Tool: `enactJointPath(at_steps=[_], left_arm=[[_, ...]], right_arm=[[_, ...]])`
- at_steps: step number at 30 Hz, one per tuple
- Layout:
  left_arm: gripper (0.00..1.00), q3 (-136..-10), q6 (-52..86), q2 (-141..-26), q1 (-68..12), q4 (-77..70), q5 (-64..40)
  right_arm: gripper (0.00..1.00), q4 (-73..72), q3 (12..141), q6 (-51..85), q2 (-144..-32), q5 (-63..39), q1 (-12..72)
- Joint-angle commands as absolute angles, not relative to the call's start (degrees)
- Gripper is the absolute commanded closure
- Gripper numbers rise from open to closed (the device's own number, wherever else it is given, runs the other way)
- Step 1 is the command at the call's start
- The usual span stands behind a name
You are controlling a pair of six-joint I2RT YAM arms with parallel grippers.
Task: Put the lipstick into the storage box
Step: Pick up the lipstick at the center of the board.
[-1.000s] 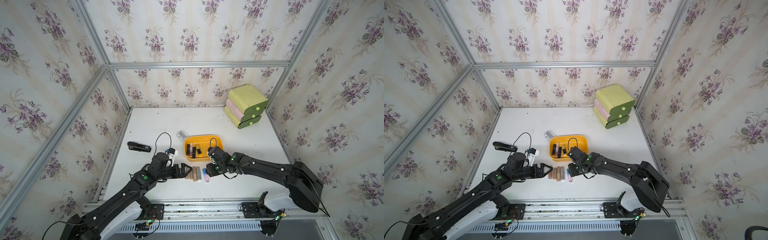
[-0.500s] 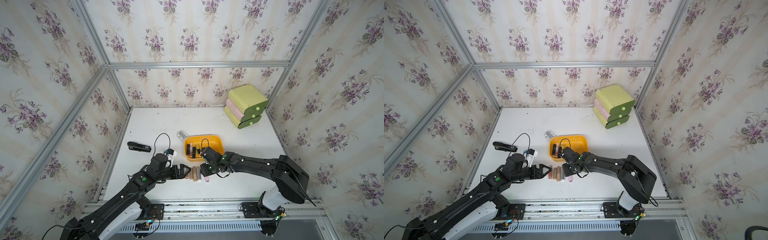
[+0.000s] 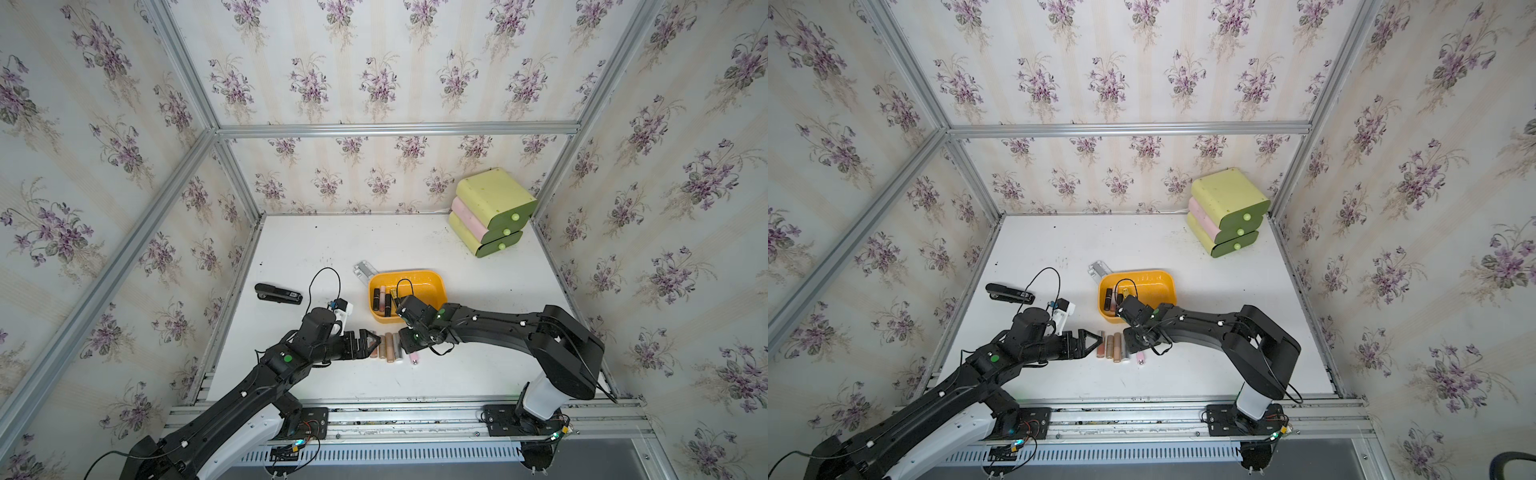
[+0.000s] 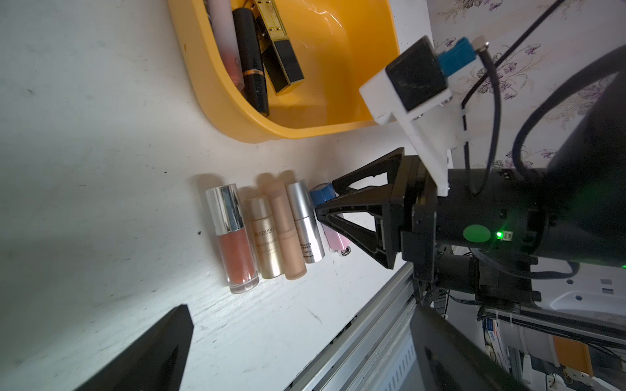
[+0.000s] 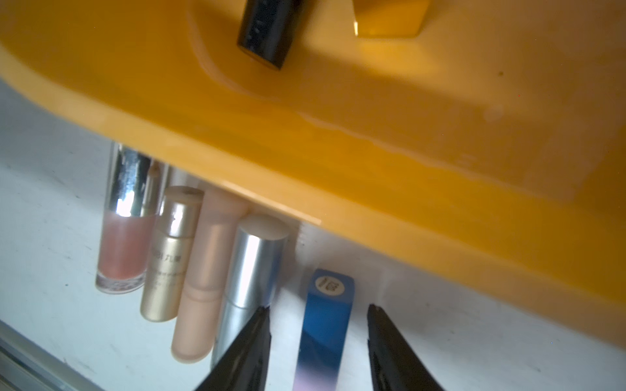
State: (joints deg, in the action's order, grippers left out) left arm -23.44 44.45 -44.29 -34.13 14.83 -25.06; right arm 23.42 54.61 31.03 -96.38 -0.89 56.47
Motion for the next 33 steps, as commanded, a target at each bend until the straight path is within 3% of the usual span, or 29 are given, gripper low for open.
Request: enactJointPath(at_steps=[1,9,17,19,24,28,33], left_arm=[[0.00,-23.31,43.28,-44.25,-34.10,15.18,-24.28],[0.00,-23.44,42.95,-44.49,-34.10,15.56,-24.08],[0.00,-23.82,42.78,-44.54,-34.09,16.08,-23.98],[0.00,-24.02,42.83,-44.48,-34.10,16.26,-23.91],[0.00,-24.29,43.01,-44.80,-34.10,16.17,-23.95],[0.00,-24.28,43.31,-44.75,-34.10,15.91,-24.08],[0.00,-24.30,43.33,-44.64,-34.10,15.83,-24.17]], right_arm=[[0.50,23.65,55.05,30.20,-97.28,-0.03,56.51],[0.53,23.73,56.07,29.67,-100.21,1.09,56.51],[0.68,23.99,57.02,29.40,-101.44,1.49,56.51],[0.68,24.24,57.17,29.34,-101.01,1.59,56.51],[0.56,25.36,56.88,29.19,-100.34,1.01,56.51],[0.56,26.00,55.56,29.74,-98.96,1.82,56.51],[0.63,25.71,54.40,30.17,-98.24,1.80,56.55]])
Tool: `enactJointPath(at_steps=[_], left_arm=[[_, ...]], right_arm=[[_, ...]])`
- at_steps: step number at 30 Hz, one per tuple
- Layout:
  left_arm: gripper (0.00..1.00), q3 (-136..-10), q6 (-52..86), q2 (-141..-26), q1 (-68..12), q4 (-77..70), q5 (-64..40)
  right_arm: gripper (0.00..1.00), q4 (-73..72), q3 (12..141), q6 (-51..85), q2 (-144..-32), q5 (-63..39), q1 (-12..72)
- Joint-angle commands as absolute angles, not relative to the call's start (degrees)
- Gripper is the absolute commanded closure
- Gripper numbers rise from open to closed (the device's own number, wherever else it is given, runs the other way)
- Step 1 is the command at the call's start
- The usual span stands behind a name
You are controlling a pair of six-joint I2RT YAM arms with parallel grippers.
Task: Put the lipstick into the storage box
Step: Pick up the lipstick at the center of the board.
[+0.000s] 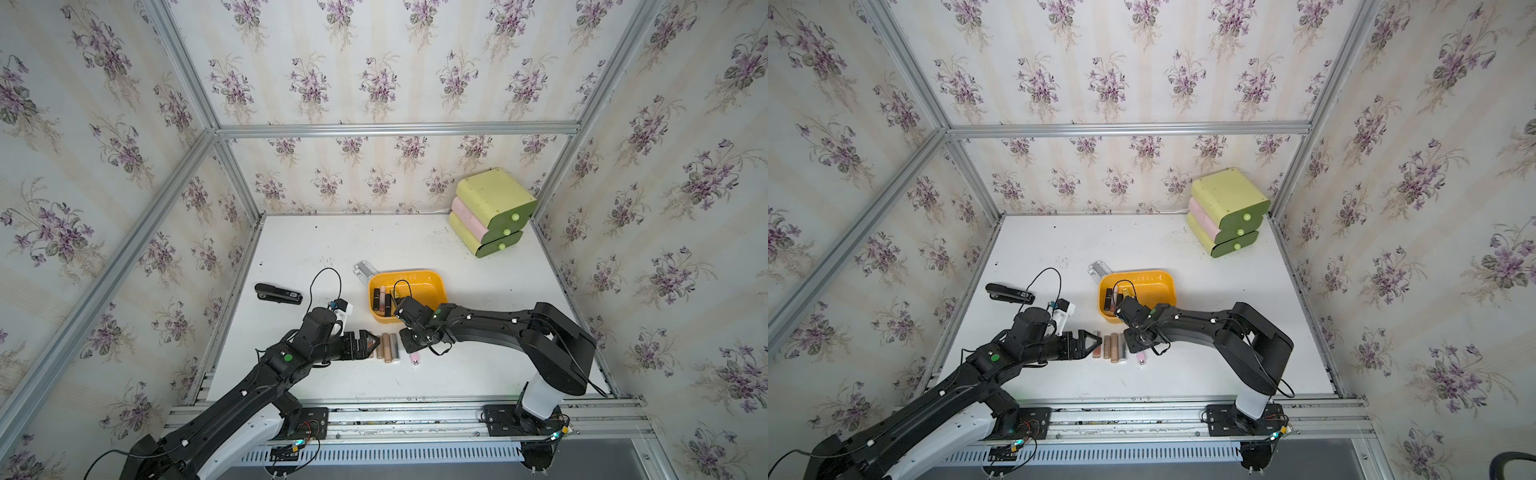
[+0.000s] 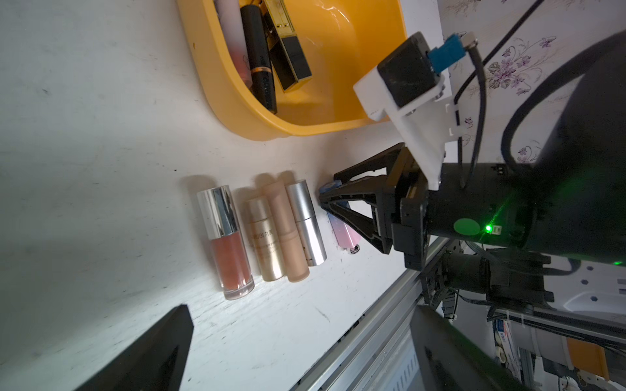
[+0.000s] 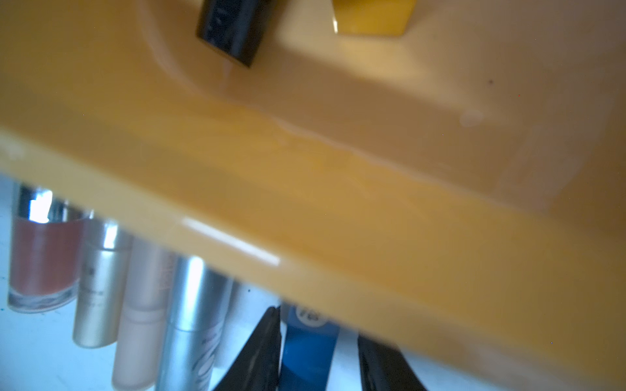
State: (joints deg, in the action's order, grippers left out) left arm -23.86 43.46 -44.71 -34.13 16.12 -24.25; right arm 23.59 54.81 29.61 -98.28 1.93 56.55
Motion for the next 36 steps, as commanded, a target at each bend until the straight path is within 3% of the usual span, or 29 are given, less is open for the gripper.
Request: enactJointPath(at_steps=[1,7,14,19,26,31,36], left_arm=[[0.00,-24.34,43.42,-44.65,-34.09,15.82,-24.13],[0.00,-24.33,43.34,-44.40,-34.09,16.17,-24.14],[0.00,-25.31,41.90,-44.16,-34.10,16.14,-24.99],[0.00,-27.94,38.08,-45.56,-34.10,12.69,-30.22],[0.00,-29.78,39.00,-47.65,-34.10,0.86,-37.06],[0.01,-31.09,42.26,-52.46,-34.18,-12.09,-41.25],[0.02,-33.59,44.73,-58.05,-34.28,-21.45,-44.23]], right_arm=[[0.65,25.62,54.39,30.20,-98.42,1.65,56.53],[0.82,24.97,55.21,30.06,-99.16,1.03,56.56],[0.83,24.76,56.43,30.23,-92.56,-0.02,53.85],[0.83,15.69,53.26,32.22,-82.21,-13.67,44.86],[0.82,-7.89,45.04,43.79,-70.88,-37.15,33.95],[0.81,-18.16,41.83,51.17,-67.41,-44.19,31.79],[0.81,-19.64,41.76,53.14,-66.28,-46.48,31.64]])
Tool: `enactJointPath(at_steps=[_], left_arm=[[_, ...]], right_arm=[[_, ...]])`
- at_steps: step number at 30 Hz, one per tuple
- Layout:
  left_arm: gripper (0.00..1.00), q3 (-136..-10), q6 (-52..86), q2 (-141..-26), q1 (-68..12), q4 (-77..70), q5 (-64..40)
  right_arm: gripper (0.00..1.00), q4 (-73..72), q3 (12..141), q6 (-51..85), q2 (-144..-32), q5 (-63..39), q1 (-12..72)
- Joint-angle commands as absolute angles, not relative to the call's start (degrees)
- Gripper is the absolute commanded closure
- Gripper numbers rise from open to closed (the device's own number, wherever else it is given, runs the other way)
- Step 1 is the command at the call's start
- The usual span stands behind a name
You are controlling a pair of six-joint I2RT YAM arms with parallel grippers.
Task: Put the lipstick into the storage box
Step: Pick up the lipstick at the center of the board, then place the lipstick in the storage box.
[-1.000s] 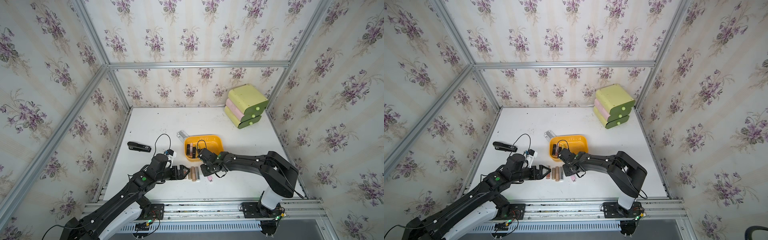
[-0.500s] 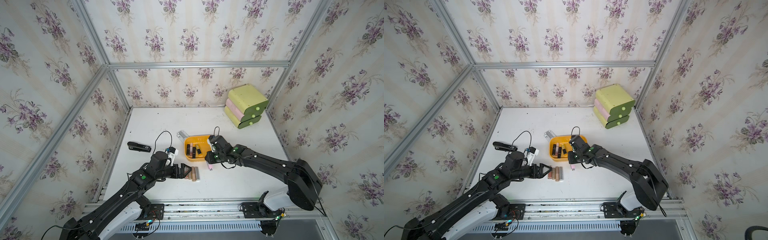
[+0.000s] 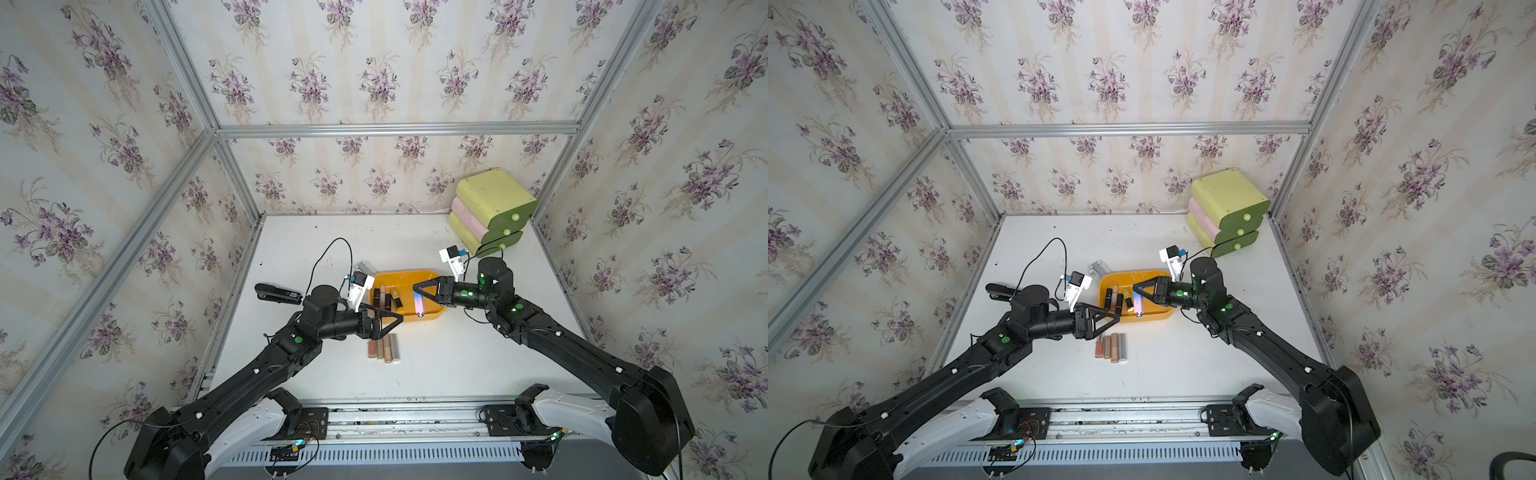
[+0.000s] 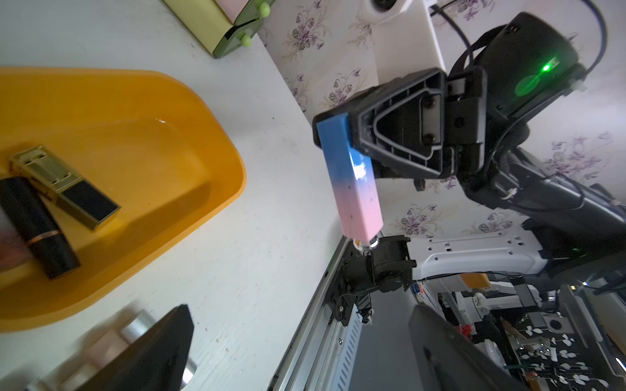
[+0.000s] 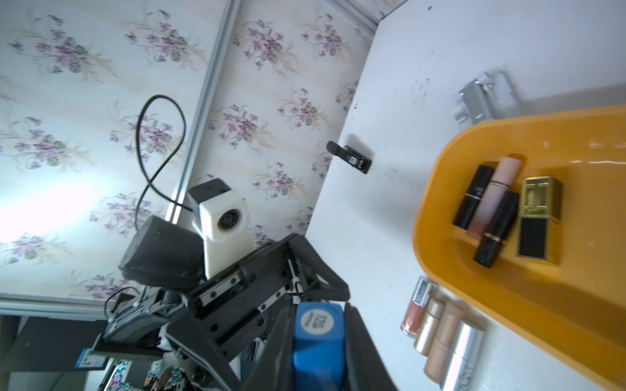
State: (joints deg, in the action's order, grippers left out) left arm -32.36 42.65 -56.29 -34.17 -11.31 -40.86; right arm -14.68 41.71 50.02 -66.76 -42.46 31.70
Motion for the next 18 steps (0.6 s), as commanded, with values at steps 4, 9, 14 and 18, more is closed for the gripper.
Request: enactJointPath(at_steps=[4,9,14,18], left_arm=[[0.05,-35.76,46.05,-61.48,-34.84,-26.91,-46.01],[0.11,-39.22,45.26,-65.15,-36.59,-27.85,-47.79],[0.19,-41.54,44.66,-68.07,-38.27,-28.30,-48.34],[0.28,-42.27,45.00,-69.94,-39.19,-29.18,-48.42]], right_arm=[[0.81,-20.25,41.68,53.94,-65.84,-47.26,31.64],[0.81,-22.34,41.40,55.62,-66.01,-48.24,31.64],[0.81,-22.93,41.48,56.12,-66.10,-48.59,31.64],[0.81,-23.09,41.58,56.38,-65.92,-48.86,28.85]])
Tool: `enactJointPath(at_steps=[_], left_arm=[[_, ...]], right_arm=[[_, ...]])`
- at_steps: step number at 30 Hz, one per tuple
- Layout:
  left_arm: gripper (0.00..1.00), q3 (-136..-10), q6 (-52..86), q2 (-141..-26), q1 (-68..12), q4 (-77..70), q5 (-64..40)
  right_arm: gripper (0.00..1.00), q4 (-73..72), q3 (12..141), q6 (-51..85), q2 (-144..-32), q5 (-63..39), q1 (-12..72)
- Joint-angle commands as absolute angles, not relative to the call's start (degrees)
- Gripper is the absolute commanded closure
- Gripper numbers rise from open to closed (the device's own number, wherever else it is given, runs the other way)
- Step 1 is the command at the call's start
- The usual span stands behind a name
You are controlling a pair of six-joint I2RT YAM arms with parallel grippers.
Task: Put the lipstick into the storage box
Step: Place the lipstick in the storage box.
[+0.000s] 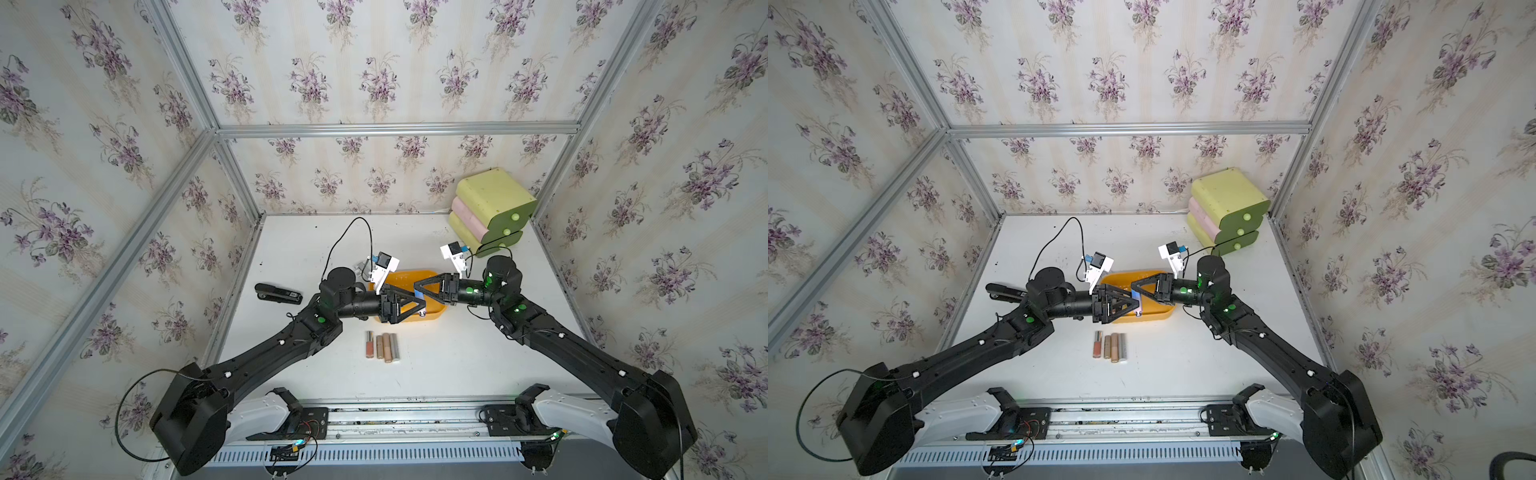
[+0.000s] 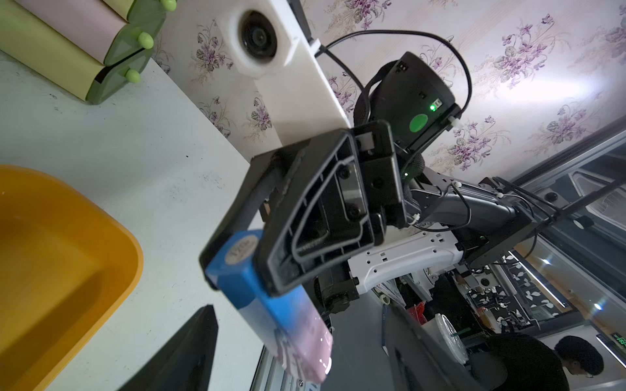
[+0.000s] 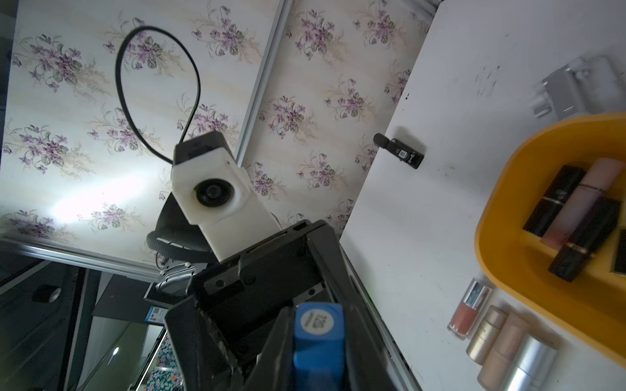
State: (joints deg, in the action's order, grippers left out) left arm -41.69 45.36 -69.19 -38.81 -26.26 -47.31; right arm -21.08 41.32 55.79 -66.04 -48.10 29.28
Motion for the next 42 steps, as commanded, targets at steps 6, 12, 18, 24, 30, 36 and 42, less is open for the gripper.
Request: enactJointPath(at_steps=[6,12,18,24,30,36,42], left_arm=[[0.42,-42.78,45.67,-71.49,-39.78,-30.54,-47.90],[0.44,-43.20,47.11,-73.29,-39.77,-32.67,-48.08],[0.60,-43.61,48.94,-75.42,-39.90,-35.16,-48.03],[0.64,-43.85,49.93,-76.64,-39.90,-36.19,-48.03],[0.74,-43.48,50.75,-77.16,-39.82,-36.45,-47.57],[0.86,-43.81,51.54,-78.13,-39.59,-35.29,-46.24],[0.93,-45.98,50.21,-79.45,-39.19,-30.00,-44.37]], right_arm=[[0.81,-23.28,41.51,56.43,-65.92,-49.31,28.48],[0.81,-23.87,41.15,56.73,-66.00,-49.26,28.43],[0.81,-23.95,41.23,56.77,-66.10,-49.22,28.39],[0.81,-23.69,41.05,56.38,-66.01,-49.13,28.39],[0.70,-23.14,41.13,55.75,-65.92,-48.70,28.39],[0.51,-21.00,41.90,53.93,-65.33,-47.93,28.39],[0.36,-15.80,42.79,50.94,-63.82,-45.72,27.72]])
